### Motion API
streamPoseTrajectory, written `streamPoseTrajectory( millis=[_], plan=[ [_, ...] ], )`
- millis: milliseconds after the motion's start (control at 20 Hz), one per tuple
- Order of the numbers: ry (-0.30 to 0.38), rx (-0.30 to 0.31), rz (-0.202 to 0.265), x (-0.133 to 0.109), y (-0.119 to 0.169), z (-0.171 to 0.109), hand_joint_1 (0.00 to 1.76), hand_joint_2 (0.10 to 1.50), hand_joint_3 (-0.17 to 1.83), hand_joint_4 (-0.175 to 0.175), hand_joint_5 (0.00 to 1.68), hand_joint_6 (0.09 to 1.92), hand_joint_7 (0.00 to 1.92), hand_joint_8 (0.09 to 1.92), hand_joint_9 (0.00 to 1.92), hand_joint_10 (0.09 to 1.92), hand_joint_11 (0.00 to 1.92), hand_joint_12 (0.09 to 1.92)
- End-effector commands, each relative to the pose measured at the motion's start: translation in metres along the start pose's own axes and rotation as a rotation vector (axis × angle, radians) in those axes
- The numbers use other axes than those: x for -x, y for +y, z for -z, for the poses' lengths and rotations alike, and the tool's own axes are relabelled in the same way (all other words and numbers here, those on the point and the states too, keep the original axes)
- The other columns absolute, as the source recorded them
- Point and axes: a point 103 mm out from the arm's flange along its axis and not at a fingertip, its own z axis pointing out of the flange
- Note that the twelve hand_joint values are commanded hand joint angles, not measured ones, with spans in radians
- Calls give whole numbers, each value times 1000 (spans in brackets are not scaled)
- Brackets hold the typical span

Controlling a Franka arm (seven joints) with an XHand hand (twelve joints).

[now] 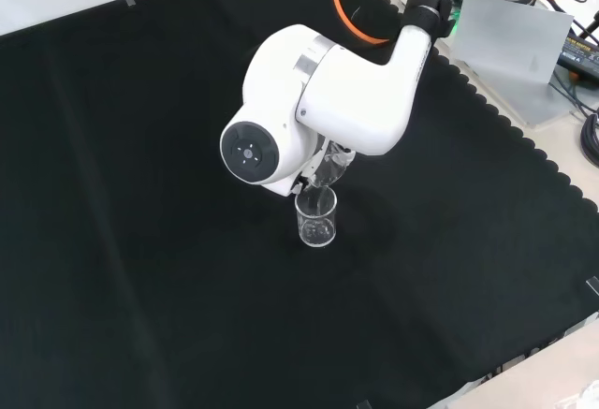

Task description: Pour the water from the handheld beaker into the one on the table.

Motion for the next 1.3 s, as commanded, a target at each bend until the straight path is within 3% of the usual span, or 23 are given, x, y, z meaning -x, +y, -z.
streamPoseTrajectory(
  millis=[50,500,900,1300],
  plan=[
    [-8,-7,3,-3,0,2,1287,636,874,-175,1056,1114,1115,1097,1354,1067,1019,942],
    [-14,-18,-1,-3,-1,4,1287,635,877,-175,1056,1117,1115,1100,1355,1069,1016,943],
    [23,23,31,5,-1,-3,1287,634,880,-175,1055,1119,1115,1102,1357,1070,1016,945],
    [20,9,31,3,-1,-2,1287,632,884,-175,1055,1122,1115,1104,1359,1071,1015,947]
  ],
)
